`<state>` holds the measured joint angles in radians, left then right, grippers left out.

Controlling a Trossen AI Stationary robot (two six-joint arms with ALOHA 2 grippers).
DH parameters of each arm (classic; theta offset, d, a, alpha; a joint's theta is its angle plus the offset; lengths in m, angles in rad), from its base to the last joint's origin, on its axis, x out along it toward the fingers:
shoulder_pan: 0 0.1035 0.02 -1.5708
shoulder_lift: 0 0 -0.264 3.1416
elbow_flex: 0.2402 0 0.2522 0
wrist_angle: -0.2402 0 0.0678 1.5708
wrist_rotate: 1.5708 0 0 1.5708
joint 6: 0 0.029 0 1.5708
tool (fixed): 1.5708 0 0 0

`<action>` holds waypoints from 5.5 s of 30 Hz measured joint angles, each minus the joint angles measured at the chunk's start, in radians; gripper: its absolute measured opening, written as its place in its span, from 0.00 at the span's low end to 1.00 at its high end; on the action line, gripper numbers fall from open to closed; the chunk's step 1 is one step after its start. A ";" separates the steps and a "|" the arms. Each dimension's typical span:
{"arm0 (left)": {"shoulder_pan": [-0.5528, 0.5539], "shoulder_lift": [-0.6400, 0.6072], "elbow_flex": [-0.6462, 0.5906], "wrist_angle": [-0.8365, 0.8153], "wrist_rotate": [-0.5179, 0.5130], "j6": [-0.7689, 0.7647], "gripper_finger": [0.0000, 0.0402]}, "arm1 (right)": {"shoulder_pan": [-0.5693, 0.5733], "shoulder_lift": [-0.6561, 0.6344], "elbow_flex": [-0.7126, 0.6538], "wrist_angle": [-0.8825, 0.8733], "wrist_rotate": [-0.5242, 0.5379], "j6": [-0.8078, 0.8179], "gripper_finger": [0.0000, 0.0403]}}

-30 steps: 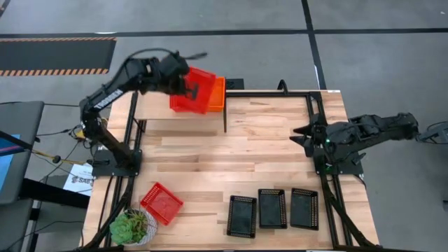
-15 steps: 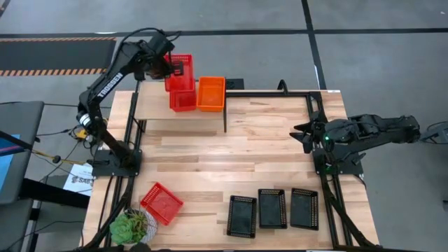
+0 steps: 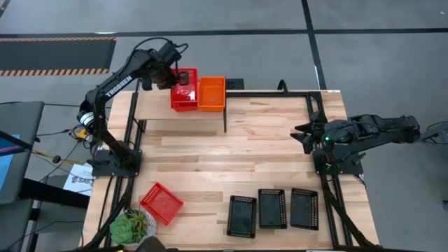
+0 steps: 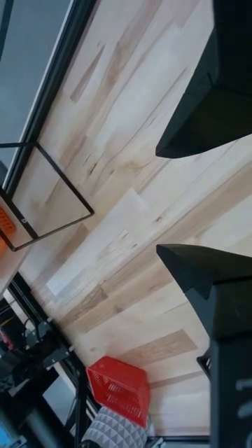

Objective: Stack baskets on shelf by color
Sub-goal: Stack the right red bin on top of the other red bin on the shelf, then stack the red bin on top of the other red bins on the shelf

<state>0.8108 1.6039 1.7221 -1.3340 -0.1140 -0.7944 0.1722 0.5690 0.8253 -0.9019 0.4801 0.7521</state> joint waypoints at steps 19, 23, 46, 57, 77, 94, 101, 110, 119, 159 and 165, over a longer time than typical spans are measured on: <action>0.001 0.000 -0.027 0.007 0.027 -0.023 0.04 | 0.000 0.000 0.000 -0.007 0.000 0.000 0.58; 0.001 0.000 -0.027 0.007 0.027 -0.019 0.12 | 0.000 0.000 0.000 -0.012 0.000 0.000 0.58; -0.064 -0.002 0.072 -0.155 0.337 0.274 0.33 | 0.000 0.000 0.000 -0.012 -0.008 0.000 0.58; -0.443 -0.039 0.121 -0.222 0.341 0.469 0.33 | 0.000 0.000 0.000 -0.027 -0.008 0.000 0.58; -1.046 -0.003 0.108 -0.140 0.178 0.566 0.31 | 0.000 -0.001 0.000 -0.036 -0.008 -0.003 0.58; -1.245 -0.002 -0.320 0.100 0.356 0.632 0.31 | 0.000 0.000 0.000 -0.036 -0.008 -0.001 0.58; -1.260 -0.002 -0.539 0.241 0.358 0.700 0.31 | 0.000 0.000 0.000 -0.036 -0.008 0.000 0.58; -1.256 -0.002 -0.725 0.373 0.309 0.690 0.31 | 0.000 0.000 0.000 -0.036 -0.008 0.008 0.58; -1.258 -0.003 -0.746 0.436 0.284 0.680 0.26 | 0.000 0.000 0.000 -0.036 -0.008 0.010 0.58; -0.915 0.002 -0.746 0.762 -0.057 0.400 0.03 | 0.000 0.000 0.000 -0.036 -0.004 0.041 0.58; -0.804 0.000 -0.700 0.721 -0.034 0.139 0.01 | 0.000 0.000 0.000 -0.036 -0.003 0.052 0.58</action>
<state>0.0066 1.6034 1.0223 -0.6126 -0.1476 -0.6552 0.1722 0.5690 0.8253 -0.9374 0.4771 0.8044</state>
